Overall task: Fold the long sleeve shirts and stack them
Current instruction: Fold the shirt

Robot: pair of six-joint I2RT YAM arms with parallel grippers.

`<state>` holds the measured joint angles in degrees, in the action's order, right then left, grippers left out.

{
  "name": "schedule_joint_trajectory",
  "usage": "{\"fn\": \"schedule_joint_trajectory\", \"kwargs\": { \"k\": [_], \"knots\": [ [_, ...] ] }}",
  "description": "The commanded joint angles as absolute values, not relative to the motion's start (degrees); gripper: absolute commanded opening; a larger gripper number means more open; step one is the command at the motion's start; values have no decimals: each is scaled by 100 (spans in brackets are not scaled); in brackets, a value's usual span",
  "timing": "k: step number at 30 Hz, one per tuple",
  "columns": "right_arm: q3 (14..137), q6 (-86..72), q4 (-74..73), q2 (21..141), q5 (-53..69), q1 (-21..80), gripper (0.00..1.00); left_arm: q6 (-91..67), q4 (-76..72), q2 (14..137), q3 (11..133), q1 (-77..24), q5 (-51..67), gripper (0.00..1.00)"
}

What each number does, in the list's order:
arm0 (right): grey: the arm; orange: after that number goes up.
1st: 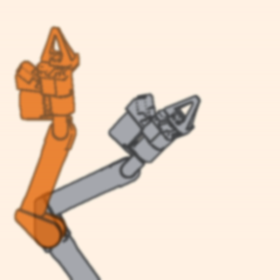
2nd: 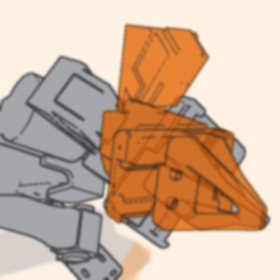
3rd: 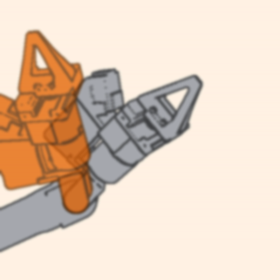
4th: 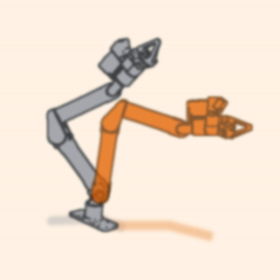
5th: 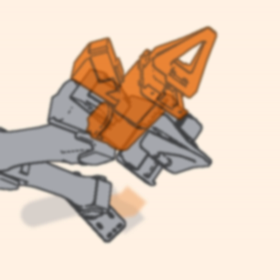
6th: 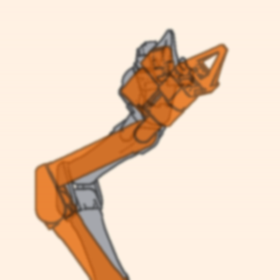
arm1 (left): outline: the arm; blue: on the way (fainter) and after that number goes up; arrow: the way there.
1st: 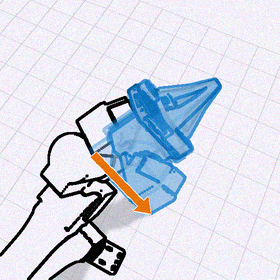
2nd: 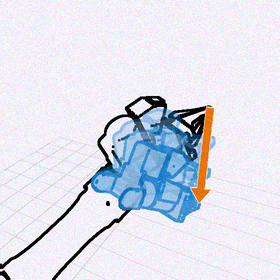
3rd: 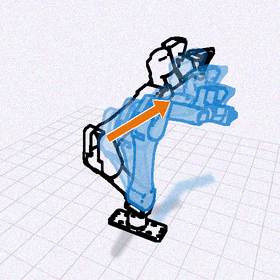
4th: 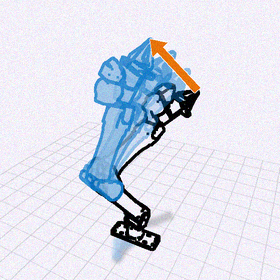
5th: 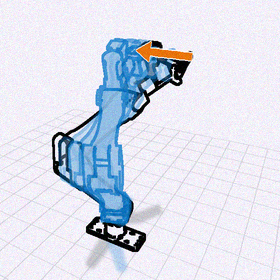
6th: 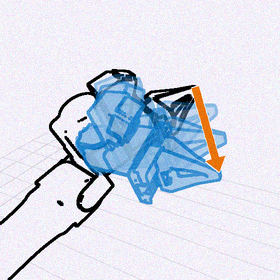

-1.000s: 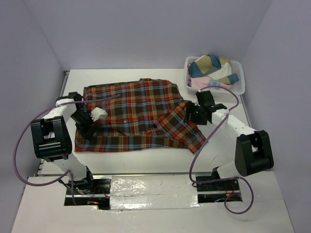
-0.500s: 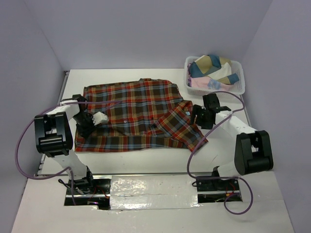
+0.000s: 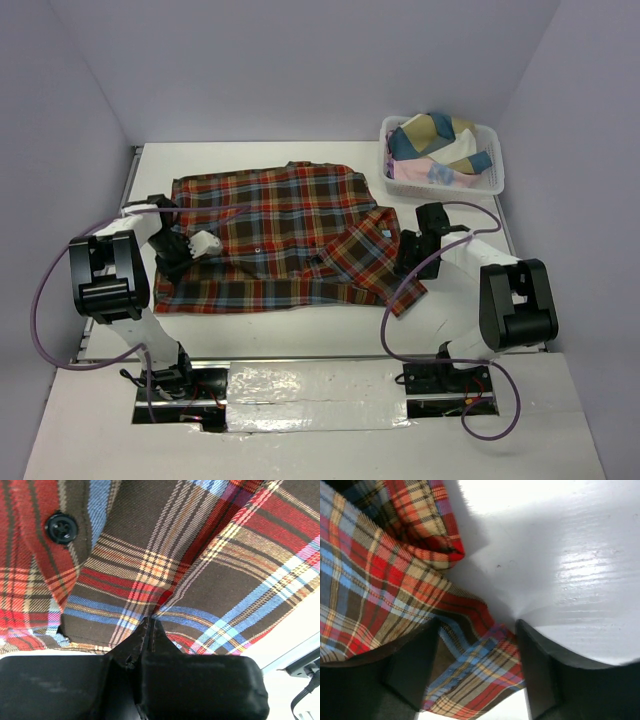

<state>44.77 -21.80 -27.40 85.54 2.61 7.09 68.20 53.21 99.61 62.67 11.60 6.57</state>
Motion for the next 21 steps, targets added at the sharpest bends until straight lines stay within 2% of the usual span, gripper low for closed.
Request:
{"fn": "schedule_joint_trajectory", "kwargs": {
  "k": [1,2,6,11,13,14,16,17,21],
  "knots": [
    [4210,-2302,-2760,8727,308,686,67,6732,5642,9914,6495,1195,922,0],
    [4193,-2311,-2716,8719,299,686,56,6741,5677,9888,6504,1195,940,0],
    [4166,-2373,-2777,8456,80,686,35,6680,5748,9818,6530,1195,958,0],
    [4324,-2294,-3040,8306,9,686,33,6644,5809,9721,6566,1204,1002,0],
    [4403,-2259,-3137,8280,-149,686,26,6662,5818,9686,6548,1204,1046,0],
    [4421,-2259,-3207,8262,-184,686,18,6680,5836,9677,6539,1213,1072,0],
    [4447,-2267,-3260,8095,-202,677,10,6732,5923,9633,6574,1230,1186,0],
    [4456,-2276,-3296,8043,-202,677,0,6750,5959,9624,6592,1230,1247,0],
    [4544,-2198,-3375,7708,-106,694,0,6943,6178,9545,6671,1266,1564,0]
  ]
}}
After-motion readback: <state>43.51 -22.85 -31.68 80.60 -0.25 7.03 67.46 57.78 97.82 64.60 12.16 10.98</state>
